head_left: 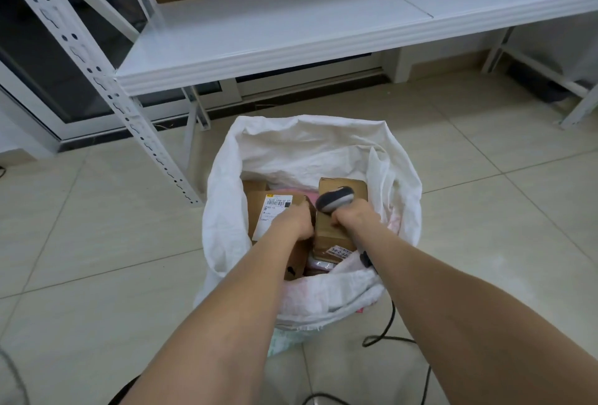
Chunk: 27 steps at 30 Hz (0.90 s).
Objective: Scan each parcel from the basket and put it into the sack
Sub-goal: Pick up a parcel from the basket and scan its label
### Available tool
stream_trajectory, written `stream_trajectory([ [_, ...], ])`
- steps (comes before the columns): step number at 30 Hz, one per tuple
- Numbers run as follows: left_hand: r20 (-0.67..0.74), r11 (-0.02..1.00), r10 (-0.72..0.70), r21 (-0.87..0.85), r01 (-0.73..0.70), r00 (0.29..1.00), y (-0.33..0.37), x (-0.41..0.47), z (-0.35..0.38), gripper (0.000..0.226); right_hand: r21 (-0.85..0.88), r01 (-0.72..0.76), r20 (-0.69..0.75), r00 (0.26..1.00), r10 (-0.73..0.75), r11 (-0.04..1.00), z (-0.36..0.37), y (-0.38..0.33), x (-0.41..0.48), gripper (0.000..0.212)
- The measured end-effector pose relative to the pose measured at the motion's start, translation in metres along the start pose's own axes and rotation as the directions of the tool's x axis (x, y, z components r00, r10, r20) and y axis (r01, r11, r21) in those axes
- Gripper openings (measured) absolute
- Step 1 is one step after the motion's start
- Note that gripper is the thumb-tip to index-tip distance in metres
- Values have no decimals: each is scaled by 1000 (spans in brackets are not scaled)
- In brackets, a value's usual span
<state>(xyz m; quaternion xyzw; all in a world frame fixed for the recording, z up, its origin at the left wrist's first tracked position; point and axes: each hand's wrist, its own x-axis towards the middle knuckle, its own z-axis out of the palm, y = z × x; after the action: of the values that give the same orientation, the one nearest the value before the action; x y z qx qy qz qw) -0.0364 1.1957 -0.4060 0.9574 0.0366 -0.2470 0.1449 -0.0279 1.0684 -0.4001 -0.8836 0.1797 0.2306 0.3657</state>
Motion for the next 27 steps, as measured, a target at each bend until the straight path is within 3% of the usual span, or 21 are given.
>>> stream_trajectory([
  [2, 125, 997, 40, 58, -48, 991, -2, 8, 10, 51, -36, -12, -59, 998, 10, 999, -1, 6, 3, 39],
  [5, 283, 973, -70, 233, 2, 957, -10, 12, 25, 43, -35, 40, 6, 999, -40, 999, -6, 10, 2, 19],
  [10, 335, 977, -112, 207, 42, 936, -22, 8, 31, 33, -15, 49, 82, 996, -47, 999, 9, 22, -6, 25],
  [14, 193, 983, -100, 168, 67, 976, -22, 6, 15, 32, 70, 33, 101, 994, -40, 997, 0, 16, -8, 26],
  [19, -10, 988, -85, 126, 85, 996, -11, 11, -19, 39, 167, 50, 26, 998, -55, 985, -11, 2, -5, 10],
  [23, -92, 992, -106, 58, 112, 990, -2, 3, -45, 33, 222, 45, 48, 997, -57, 974, -27, -8, -17, 6],
  [27, -106, 992, -116, 26, 120, 988, 12, -17, -81, 24, 339, -23, 53, 999, 5, 941, -61, -24, -44, 20],
])
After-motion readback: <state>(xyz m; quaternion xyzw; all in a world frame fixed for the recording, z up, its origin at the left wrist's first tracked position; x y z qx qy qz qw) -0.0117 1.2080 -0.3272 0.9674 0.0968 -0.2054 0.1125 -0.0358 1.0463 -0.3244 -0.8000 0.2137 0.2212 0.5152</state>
